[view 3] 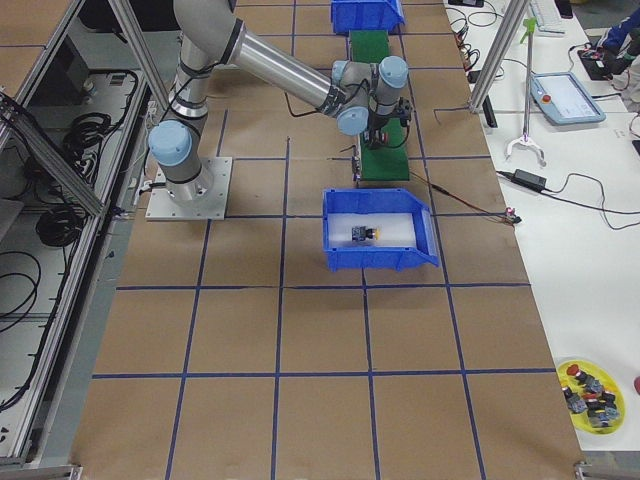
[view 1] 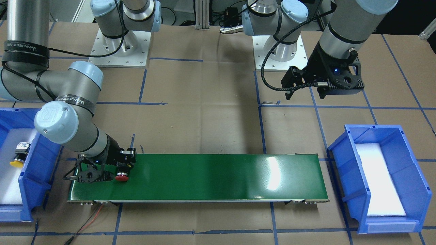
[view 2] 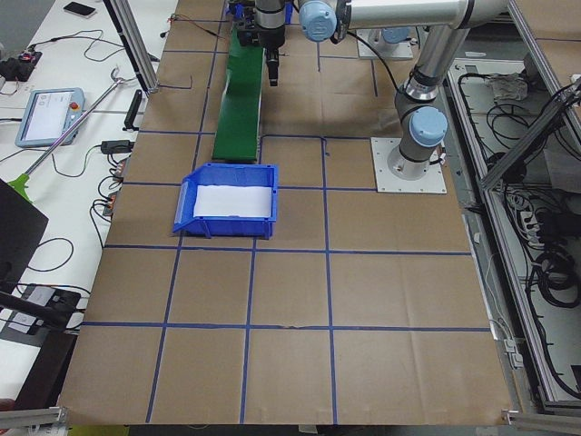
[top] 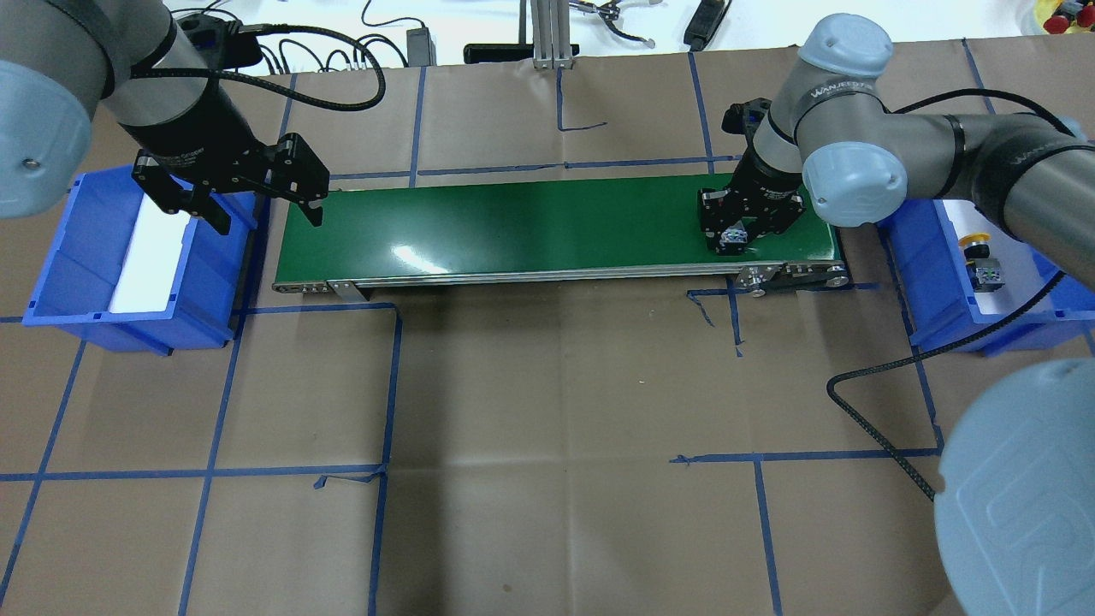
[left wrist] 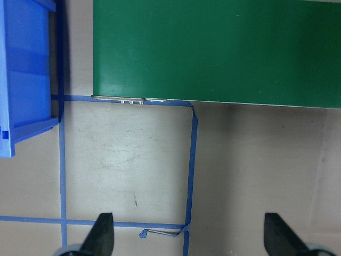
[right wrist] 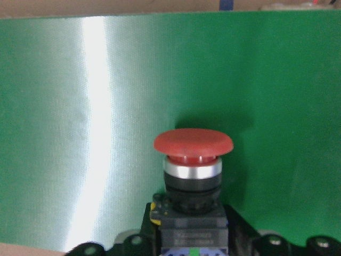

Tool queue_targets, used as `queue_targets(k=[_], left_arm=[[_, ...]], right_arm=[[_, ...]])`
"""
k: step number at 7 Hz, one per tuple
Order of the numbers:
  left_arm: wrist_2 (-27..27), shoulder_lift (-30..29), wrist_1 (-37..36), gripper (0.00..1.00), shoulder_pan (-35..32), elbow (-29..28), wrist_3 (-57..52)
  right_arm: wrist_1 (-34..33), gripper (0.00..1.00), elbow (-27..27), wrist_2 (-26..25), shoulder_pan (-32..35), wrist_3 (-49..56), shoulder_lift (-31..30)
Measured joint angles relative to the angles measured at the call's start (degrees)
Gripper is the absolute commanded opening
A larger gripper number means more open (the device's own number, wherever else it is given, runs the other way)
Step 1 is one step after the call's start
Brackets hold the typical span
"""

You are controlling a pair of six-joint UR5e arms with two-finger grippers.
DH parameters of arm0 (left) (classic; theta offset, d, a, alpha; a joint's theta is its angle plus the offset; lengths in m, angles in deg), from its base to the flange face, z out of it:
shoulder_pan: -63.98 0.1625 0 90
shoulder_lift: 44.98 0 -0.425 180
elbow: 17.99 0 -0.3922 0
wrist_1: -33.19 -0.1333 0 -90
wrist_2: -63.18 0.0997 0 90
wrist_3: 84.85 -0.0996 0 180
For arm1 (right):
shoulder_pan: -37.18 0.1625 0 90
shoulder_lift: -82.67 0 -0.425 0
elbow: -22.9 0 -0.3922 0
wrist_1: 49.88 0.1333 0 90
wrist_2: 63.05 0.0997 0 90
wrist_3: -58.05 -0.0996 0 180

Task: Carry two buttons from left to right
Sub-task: 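Lift the red button and carry it to the right bin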

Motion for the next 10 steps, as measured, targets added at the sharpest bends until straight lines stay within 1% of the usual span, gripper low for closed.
queue_targets(k=[2, 4, 5, 7, 8, 10], left_arm=[[0.0, 0.0, -0.1, 1.00, 0.0, 0.0, 0.0], [0.0, 0.0, -0.1, 1.00, 0.0, 0.0, 0.0], [0.0, 0.0, -0.1, 1.00, 0.0, 0.0, 0.0], [-0.1, 0.0, -0.1, 1.00, 0.0, 0.0, 0.1], [-0.1, 0.0, -0.1, 1.00, 0.0, 0.0, 0.1], [-0.1, 0.0, -0.1, 1.00, 0.0, 0.0, 0.1]], right_arm=[[0.5, 0.05, -2.1, -1.4, -0.1, 0.0, -1.4], [1.1, 0.05, -5.6, -4.8, -2.7, 0.5, -5.5], [1.8, 0.05, -6.9, -5.8, -6.3, 2.0, -7.6], [2.6, 0.05, -7.9, -6.0, -15.7, 11.8, -9.7], [2.4, 0.05, -7.9, -5.9, -19.7, 17.9, -9.4], [1.0, 0.05, -7.7, -5.8, -24.7, 26.2, -6.8]])
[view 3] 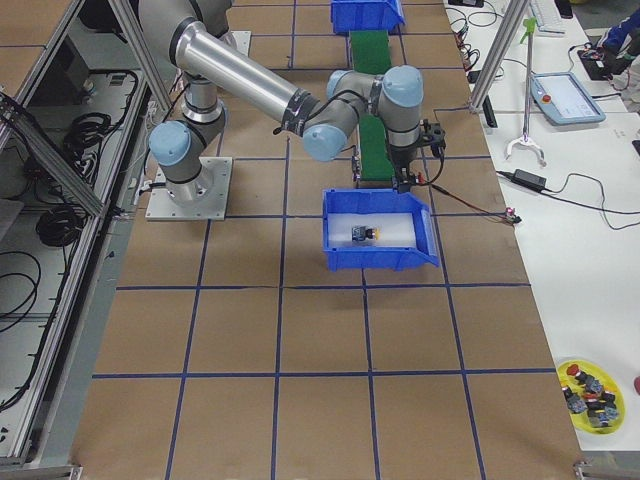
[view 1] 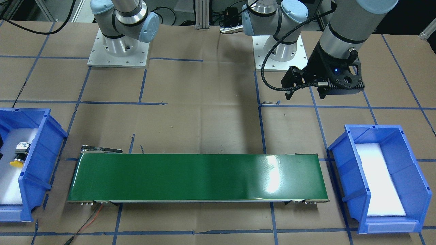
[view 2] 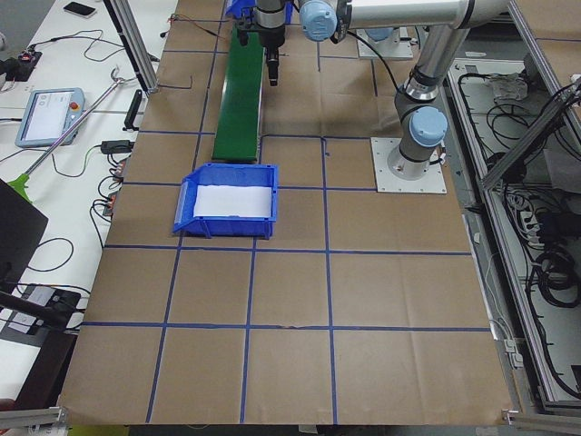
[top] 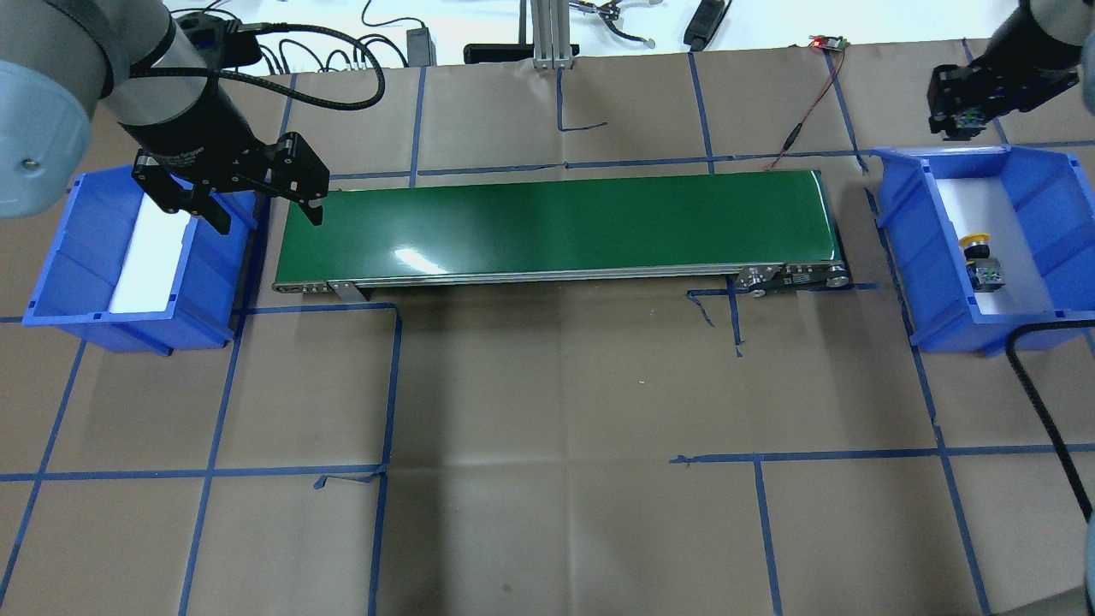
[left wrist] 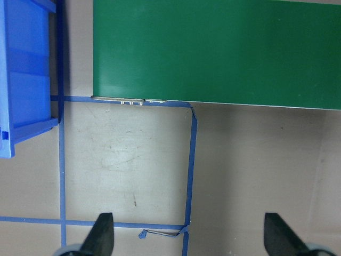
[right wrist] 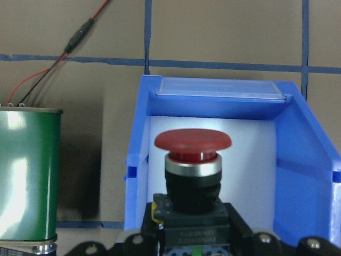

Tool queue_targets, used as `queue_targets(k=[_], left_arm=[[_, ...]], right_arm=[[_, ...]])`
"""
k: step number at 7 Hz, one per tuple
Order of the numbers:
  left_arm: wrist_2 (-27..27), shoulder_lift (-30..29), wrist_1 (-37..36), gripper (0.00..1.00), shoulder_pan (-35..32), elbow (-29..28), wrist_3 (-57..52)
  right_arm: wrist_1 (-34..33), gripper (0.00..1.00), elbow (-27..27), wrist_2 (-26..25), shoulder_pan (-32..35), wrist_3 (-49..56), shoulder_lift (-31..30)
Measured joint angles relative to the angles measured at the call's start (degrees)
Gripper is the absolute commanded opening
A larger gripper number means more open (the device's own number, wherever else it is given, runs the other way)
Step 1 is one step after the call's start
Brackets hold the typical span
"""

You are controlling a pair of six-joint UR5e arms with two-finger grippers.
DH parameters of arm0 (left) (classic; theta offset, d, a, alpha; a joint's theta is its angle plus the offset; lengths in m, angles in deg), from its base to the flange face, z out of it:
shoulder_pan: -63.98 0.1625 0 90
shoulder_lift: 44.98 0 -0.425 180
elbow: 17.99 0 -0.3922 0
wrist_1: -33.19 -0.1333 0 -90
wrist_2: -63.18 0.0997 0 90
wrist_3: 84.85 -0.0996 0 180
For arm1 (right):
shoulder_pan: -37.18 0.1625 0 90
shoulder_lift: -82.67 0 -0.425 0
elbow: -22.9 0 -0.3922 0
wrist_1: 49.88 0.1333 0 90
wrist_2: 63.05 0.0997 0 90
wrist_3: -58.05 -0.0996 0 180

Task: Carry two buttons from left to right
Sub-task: 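Lift the red button and carry it to the right bin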

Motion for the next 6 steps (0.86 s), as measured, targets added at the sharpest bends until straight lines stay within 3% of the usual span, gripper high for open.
queue_targets(k=[3, 6], left_arm=[[0.0, 0.0, 0.0, 1.00, 0.0, 0.0, 0.0], [-0.1, 0.0, 0.0, 1.00, 0.0, -0.1, 0.0]], right_arm=[[-7.1, 0.05, 0.2, -0.5, -1.5, 6.0, 6.3], [-8.6, 0.06, 0.8, -0.7, -1.6, 6.4, 11.6]])
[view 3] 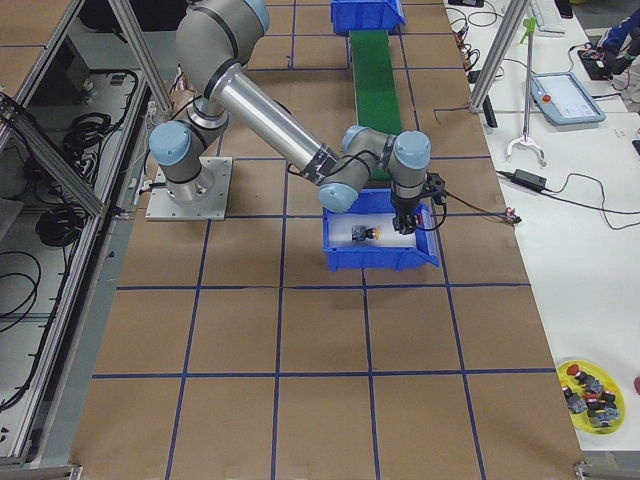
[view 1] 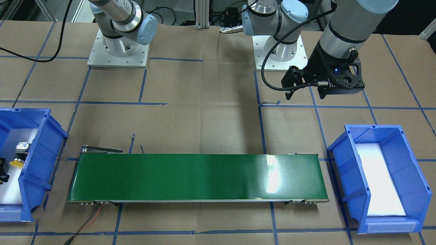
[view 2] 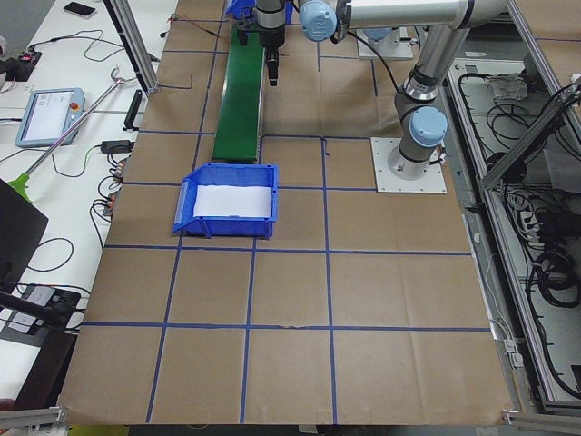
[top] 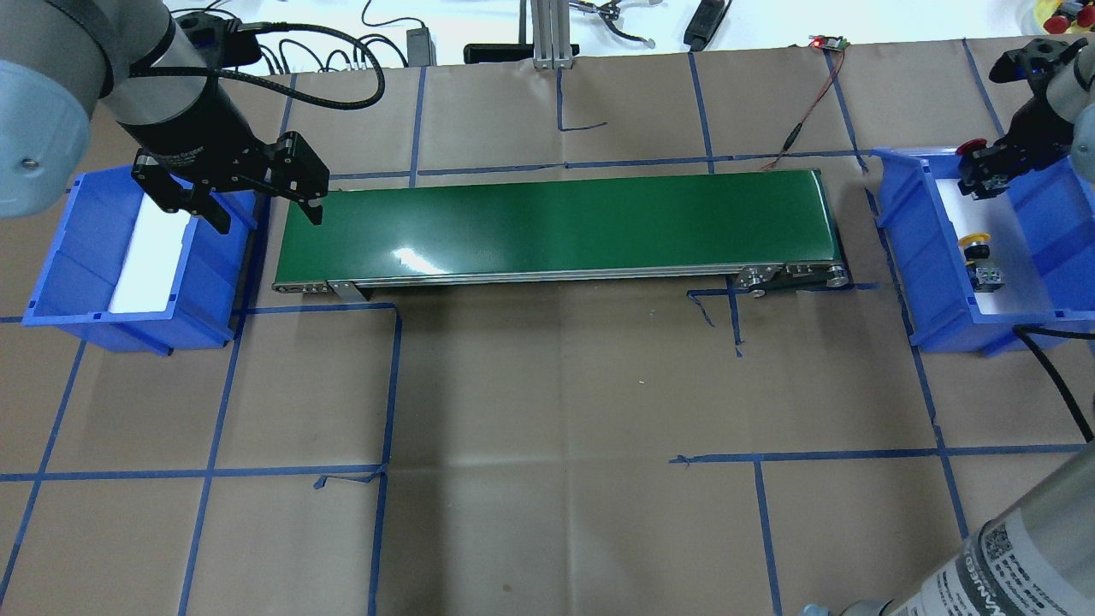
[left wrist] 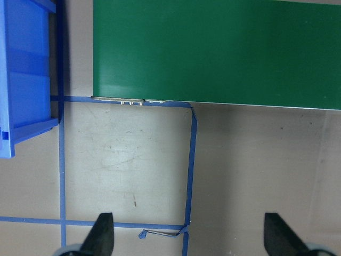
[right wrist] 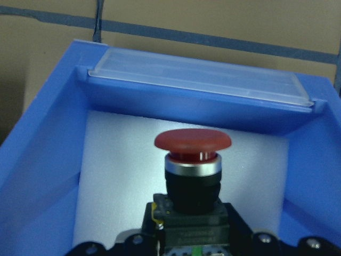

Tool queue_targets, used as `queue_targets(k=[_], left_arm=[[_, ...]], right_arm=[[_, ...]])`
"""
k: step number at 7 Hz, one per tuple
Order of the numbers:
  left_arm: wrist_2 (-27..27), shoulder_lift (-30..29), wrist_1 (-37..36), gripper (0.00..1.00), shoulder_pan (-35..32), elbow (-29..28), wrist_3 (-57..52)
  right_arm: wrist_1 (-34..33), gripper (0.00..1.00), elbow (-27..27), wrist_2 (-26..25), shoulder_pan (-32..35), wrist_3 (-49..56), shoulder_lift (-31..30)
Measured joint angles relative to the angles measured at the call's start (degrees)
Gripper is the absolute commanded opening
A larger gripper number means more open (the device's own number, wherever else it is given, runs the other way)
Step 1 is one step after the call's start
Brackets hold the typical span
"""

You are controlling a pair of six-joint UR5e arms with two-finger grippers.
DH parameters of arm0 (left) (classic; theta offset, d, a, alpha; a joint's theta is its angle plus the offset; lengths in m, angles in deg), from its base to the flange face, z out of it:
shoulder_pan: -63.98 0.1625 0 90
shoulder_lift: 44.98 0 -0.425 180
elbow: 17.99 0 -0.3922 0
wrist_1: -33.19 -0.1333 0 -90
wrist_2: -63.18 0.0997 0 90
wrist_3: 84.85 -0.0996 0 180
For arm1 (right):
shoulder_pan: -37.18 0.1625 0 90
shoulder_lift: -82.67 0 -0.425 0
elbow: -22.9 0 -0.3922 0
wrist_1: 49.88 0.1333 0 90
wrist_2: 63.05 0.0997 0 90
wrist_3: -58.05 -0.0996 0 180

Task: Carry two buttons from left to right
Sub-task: 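Lower the red button into the bin and open the right gripper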

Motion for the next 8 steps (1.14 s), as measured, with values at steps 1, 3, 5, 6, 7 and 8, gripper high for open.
queue_targets(k=[1, 3, 5, 6, 7, 8], left_arm=[[0.0, 0.0, 0.0, 1.00, 0.0, 0.0, 0.0], [0.0, 0.0, 0.0, 1.00, 0.0, 0.0, 0.0], [0.0, 0.0, 0.0, 1.00, 0.0, 0.0, 0.0], [0.0, 0.0, 0.0, 1.00, 0.0, 0.0, 0.0], [-0.1, 0.0, 0.0, 1.00, 0.0, 0.0, 0.0], [-0.1, 0.0, 0.0, 1.00, 0.0, 0.0, 0.0]], right_arm=[[-1.5, 0.06, 1.0, -0.1, 0.0, -0.2, 0.9], [-4.5, 0.69, 3.0, -0.3, 0.0, -0.6, 1.2], [-5.4, 0.99, 3.5, -1.1, 0.0, -0.5, 1.0], [-5.8, 0.99, 3.5, -1.0, 0.1, -0.5, 0.9], [-5.9, 0.99, 3.5, -1.0, 0.1, -0.5, 0.7], [-5.8, 0.99, 3.2, -1.0, 0.1, -0.6, 0.3]])
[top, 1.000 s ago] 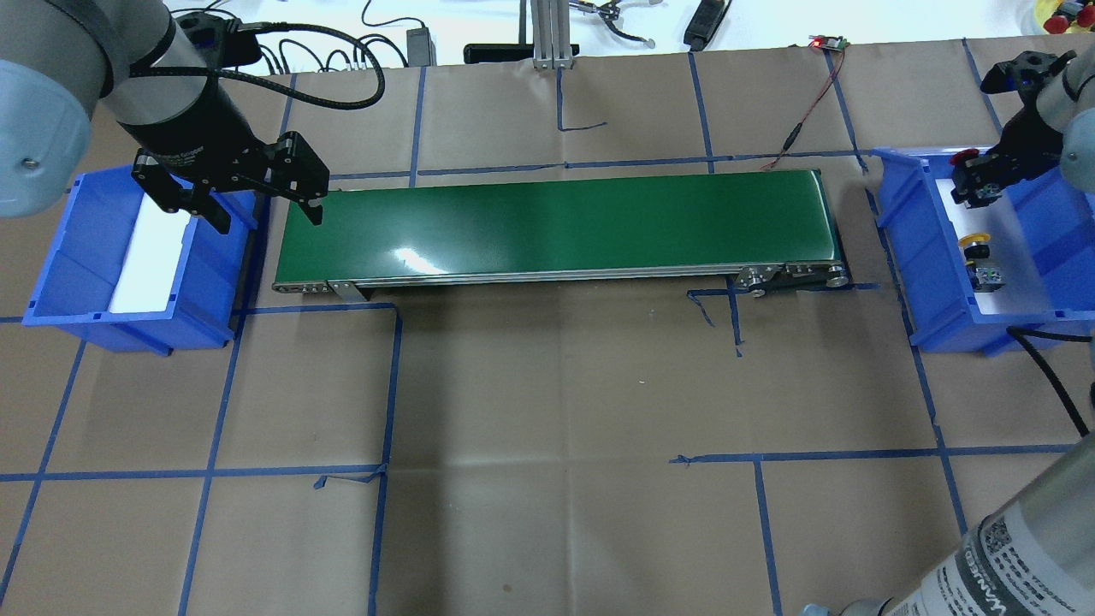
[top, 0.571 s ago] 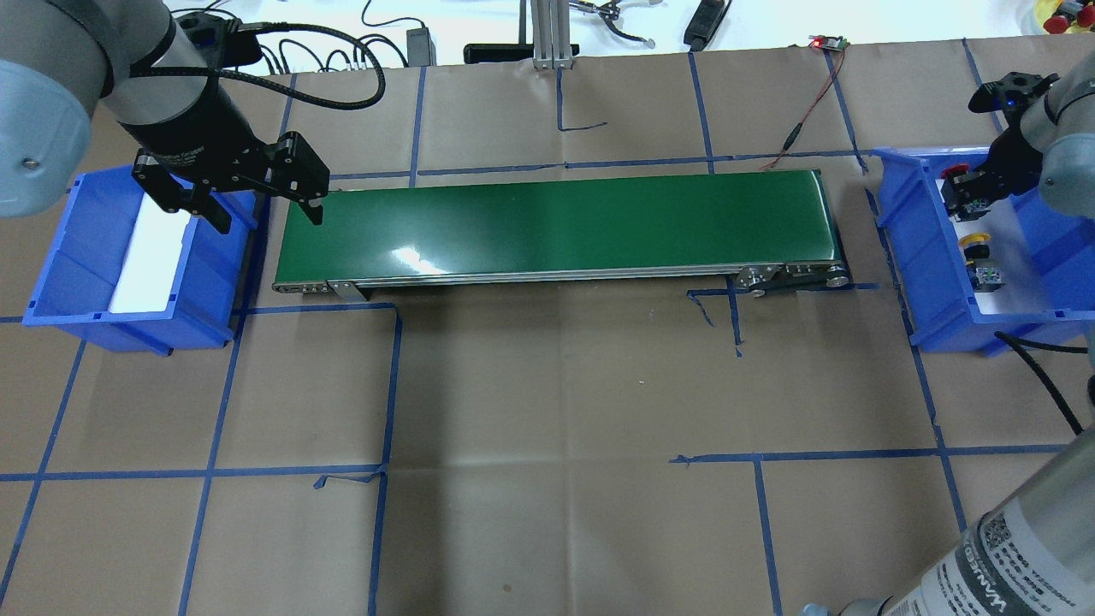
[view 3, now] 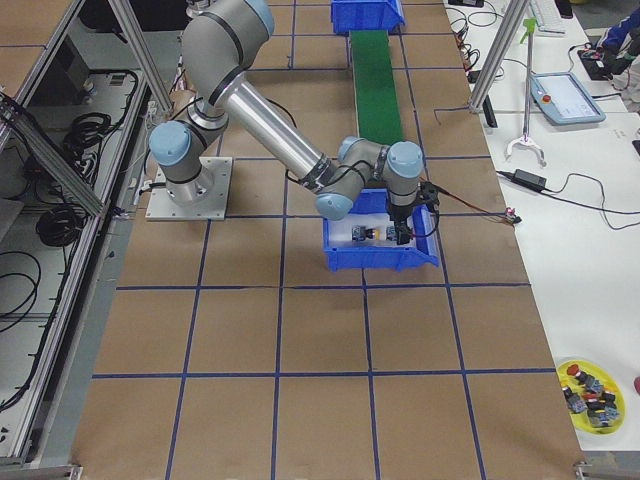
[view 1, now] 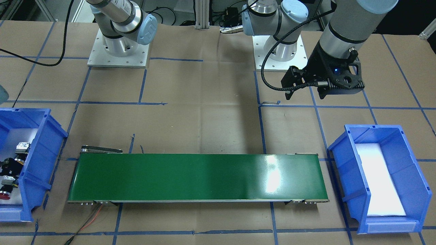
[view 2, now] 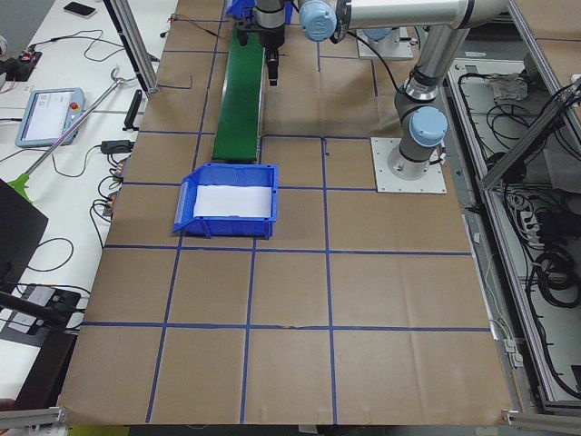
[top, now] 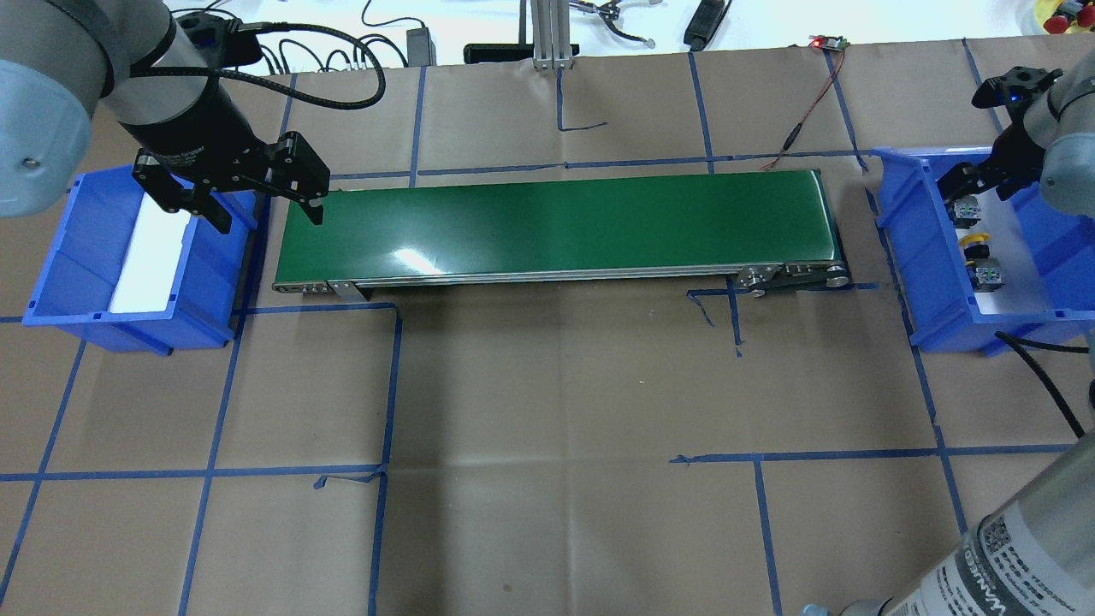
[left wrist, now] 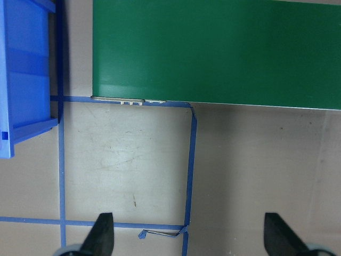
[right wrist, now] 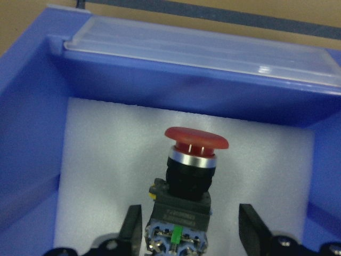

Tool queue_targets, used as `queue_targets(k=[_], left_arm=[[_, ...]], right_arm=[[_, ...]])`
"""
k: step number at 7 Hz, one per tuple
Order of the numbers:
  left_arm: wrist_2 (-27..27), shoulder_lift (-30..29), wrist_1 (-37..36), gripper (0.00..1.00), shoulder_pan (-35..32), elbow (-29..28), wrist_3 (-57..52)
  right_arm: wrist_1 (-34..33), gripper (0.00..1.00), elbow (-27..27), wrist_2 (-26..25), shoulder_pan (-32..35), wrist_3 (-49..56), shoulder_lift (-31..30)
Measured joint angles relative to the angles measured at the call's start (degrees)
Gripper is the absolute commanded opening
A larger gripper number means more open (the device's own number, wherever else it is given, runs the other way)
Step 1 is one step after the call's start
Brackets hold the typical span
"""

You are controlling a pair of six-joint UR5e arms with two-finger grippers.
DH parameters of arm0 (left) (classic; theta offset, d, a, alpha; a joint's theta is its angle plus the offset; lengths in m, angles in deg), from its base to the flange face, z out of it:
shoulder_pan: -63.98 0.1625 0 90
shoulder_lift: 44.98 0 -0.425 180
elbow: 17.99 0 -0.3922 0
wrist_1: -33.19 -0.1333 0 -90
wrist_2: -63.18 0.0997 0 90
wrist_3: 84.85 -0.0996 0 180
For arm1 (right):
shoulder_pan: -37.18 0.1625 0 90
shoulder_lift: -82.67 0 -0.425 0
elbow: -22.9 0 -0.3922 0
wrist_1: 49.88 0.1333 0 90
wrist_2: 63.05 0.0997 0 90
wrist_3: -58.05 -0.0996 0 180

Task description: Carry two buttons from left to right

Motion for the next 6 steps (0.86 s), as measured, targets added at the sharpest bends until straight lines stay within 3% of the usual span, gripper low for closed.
queue_targets(k=[3, 6], left_arm=[[0.0, 0.0, 0.0, 1.00, 0.0, 0.0, 0.0], [-0.1, -0.1, 0.0, 1.00, 0.0, -0.1, 0.0]], right_arm=[[1.9, 1.00, -1.1, -0.4, 0.3, -1.3, -6.7], [13.7, 1.00, -2.3, -0.9, 4.0, -11.6, -16.9]])
